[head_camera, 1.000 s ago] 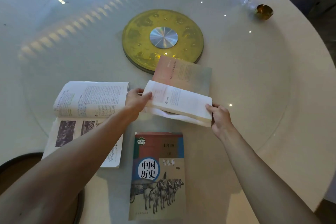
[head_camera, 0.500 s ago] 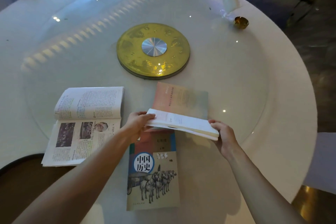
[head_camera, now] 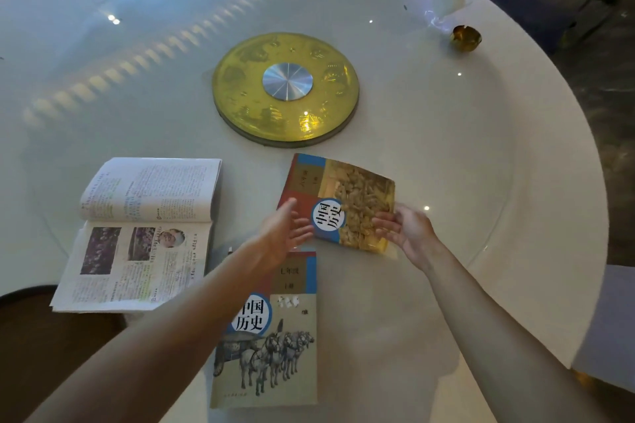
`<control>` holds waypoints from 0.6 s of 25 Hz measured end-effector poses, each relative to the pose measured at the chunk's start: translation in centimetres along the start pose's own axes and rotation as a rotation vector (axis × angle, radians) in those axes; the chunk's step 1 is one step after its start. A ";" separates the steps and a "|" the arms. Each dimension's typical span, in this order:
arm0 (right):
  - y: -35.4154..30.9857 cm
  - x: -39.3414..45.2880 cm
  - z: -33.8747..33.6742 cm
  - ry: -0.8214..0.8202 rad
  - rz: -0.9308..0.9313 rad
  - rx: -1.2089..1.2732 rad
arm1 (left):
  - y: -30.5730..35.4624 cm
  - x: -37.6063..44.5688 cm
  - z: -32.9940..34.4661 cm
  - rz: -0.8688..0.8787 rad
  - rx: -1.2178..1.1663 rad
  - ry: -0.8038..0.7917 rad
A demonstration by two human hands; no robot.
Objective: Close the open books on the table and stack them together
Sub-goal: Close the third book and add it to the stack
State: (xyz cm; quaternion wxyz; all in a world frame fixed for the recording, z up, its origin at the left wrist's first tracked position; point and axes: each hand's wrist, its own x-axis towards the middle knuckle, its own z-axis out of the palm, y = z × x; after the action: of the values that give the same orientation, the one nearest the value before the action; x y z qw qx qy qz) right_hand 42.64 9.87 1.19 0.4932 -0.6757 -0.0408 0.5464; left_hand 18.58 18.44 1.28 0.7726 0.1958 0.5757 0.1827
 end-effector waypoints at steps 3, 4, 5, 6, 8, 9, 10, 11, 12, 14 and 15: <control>-0.8 3.1 0.7 0.088 -0.013 -0.418 | -2.5 1.0 2.8 -0.088 0.089 0.084; -1.2 4.1 0.9 0.148 -0.052 -0.617 | -3.2 1.4 3.6 -0.096 0.095 0.112; -1.6 5.1 1.1 0.215 -0.121 -0.840 | -3.7 1.7 4.4 -0.088 0.103 0.142; -2.0 6.0 1.4 0.259 -0.220 -1.045 | -4.2 1.9 5.0 -0.072 0.117 0.175; -2.3 7.7 2.4 0.184 -0.443 -1.315 | -5.2 2.4 6.1 -0.063 0.118 0.240; -2.2 8.3 2.9 0.093 -0.516 -1.406 | -5.5 2.4 6.6 -0.081 0.098 0.262; -2.2 8.8 3.3 0.016 -0.557 -1.489 | -5.7 2.3 7.0 -0.098 0.074 0.278; -2.0 9.3 3.3 -0.024 -0.573 -1.562 | -5.7 2.5 7.2 -0.106 0.051 0.292; -1.8 9.5 3.1 -0.025 -0.585 -1.617 | -5.7 2.7 7.3 -0.103 0.033 0.310; -1.4 9.5 1.9 0.037 -0.615 -1.659 | -5.6 3.2 7.5 -0.082 0.047 0.350; -1.1 9.2 0.9 0.077 -0.608 -1.629 | -5.7 3.5 7.8 -0.065 0.099 0.377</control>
State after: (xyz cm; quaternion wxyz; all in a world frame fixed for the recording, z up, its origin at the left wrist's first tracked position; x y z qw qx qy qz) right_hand 46.15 16.52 -4.39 -0.0181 -0.7960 -0.5810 0.1686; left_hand 27.36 14.63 -2.52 0.6459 0.1769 0.7246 0.1626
